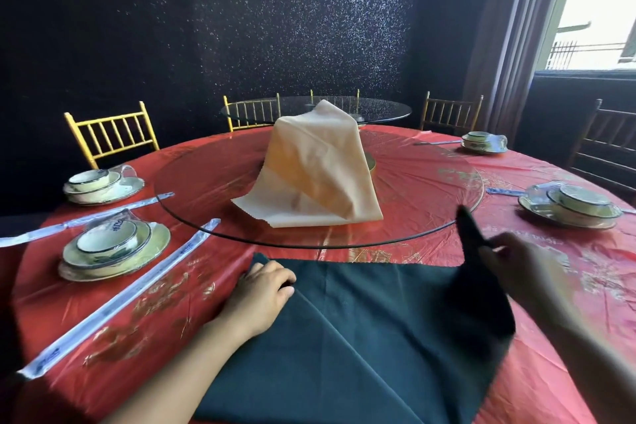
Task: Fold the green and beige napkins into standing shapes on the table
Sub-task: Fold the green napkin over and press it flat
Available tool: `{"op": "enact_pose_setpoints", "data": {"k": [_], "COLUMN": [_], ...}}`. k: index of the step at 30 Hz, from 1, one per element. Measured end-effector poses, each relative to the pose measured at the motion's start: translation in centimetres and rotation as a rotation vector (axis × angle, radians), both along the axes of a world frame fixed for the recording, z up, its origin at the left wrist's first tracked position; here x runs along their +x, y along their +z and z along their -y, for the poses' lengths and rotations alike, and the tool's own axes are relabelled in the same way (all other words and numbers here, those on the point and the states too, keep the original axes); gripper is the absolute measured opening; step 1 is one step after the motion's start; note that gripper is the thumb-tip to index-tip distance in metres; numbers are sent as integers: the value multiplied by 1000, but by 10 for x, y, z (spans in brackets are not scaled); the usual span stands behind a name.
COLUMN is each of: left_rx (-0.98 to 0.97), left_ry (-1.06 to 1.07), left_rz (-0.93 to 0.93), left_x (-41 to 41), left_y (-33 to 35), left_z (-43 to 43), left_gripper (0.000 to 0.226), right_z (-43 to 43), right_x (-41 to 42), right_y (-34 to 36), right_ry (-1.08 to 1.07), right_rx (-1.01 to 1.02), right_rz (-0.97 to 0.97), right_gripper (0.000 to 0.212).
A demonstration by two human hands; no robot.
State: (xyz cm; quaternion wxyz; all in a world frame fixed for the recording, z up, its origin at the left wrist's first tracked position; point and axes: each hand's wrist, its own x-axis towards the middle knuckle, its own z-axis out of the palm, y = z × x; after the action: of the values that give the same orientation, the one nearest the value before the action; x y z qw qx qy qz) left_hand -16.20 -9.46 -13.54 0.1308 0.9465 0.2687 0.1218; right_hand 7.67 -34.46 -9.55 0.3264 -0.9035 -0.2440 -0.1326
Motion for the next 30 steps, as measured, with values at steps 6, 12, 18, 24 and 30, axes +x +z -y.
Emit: {"op": "enact_pose_setpoints", "data": {"k": [6, 12, 18, 24, 30], "left_rx": [-131, -520, -688, -731, -554], "left_ry": [-3, 162, 326, 397, 462], "left_rz": [54, 365, 317, 353, 290], "left_x": [1, 22, 43, 47, 43], "left_y": [5, 23, 27, 17, 12], "left_z": [-6, -2, -2, -10, -24], "left_gripper": [22, 18, 36, 21, 25], "right_z": [-71, -120, -135, -134, -116], "right_x": [-79, -113, -131, -128, -85], "right_y": [4, -8, -15, -17, -16], "right_ry": [260, 400, 476, 640, 928], "right_rx": [-405, -464, -445, -441, -474], "right_rz": [256, 292, 407, 340, 214], "right_gripper": [22, 19, 7, 21, 63]}}
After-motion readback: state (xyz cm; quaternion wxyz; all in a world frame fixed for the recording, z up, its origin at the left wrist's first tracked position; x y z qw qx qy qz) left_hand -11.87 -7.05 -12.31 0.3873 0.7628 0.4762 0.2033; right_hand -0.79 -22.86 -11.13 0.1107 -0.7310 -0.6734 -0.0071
